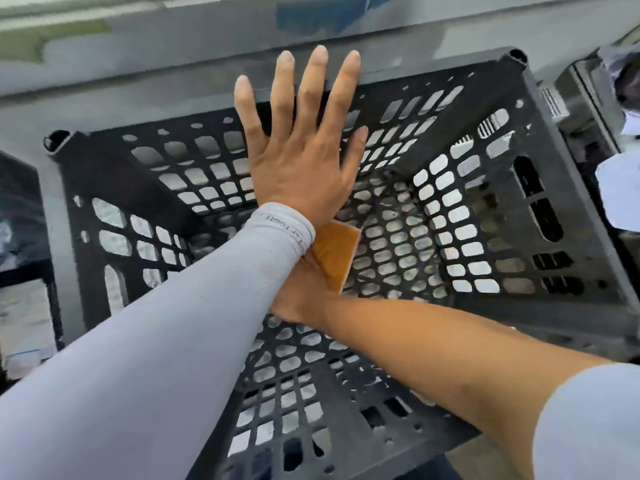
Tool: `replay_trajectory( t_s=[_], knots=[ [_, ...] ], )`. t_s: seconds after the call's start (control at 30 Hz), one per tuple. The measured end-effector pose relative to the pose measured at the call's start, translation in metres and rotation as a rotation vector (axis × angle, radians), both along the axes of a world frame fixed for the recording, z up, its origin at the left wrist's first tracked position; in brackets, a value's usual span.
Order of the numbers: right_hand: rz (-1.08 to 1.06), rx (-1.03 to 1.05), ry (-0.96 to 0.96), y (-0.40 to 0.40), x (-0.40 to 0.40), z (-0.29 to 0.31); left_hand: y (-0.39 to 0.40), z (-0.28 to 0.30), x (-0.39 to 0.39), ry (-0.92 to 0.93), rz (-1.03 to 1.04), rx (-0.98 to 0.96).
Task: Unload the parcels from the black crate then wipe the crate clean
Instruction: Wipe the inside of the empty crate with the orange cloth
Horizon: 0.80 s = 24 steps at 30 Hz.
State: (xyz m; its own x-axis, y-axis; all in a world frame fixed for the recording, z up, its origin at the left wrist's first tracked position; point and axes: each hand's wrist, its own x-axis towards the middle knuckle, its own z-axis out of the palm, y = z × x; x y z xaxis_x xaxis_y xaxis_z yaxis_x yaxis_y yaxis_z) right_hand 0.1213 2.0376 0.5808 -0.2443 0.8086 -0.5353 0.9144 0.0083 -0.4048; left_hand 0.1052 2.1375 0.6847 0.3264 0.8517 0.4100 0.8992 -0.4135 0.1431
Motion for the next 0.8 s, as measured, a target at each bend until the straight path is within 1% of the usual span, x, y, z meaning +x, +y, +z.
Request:
replay_trajectory(
  t_s=[0.13, 0.23, 0.33, 0.5, 0.63, 0.7, 0.8],
  knots=[
    [0.221, 0.11, -0.203, 0.007, 0.04, -0.013, 0.0, -0.001, -0.003, 0.004, -0.015, 0.006],
    [0.281, 0.108, -0.322, 0.009, 0.081, -0.023, -0.002, 0.002, -0.002, 0.017, -0.017, -0.011],
    [0.238, 0.124, -0.358, 0.005, 0.115, -0.024, -0.002, 0.004, -0.001, 0.019, -0.005, -0.022],
    [0.106, 0.149, -0.385, 0.007, 0.164, -0.026, -0.001, 0.005, 0.0, 0.037, 0.016, -0.024],
    [0.065, 0.145, -0.391, 0.01, 0.199, -0.028, 0.0, 0.006, -0.001, 0.063, 0.02, -0.046],
    [0.027, 0.144, -0.381, 0.009, 0.206, -0.03, 0.0, 0.006, 0.0, 0.064, 0.03, -0.05],
    [-0.063, 0.135, -0.361, 0.007, 0.196, -0.036, 0.0, 0.007, 0.002, 0.077, 0.052, -0.047]
  ],
)
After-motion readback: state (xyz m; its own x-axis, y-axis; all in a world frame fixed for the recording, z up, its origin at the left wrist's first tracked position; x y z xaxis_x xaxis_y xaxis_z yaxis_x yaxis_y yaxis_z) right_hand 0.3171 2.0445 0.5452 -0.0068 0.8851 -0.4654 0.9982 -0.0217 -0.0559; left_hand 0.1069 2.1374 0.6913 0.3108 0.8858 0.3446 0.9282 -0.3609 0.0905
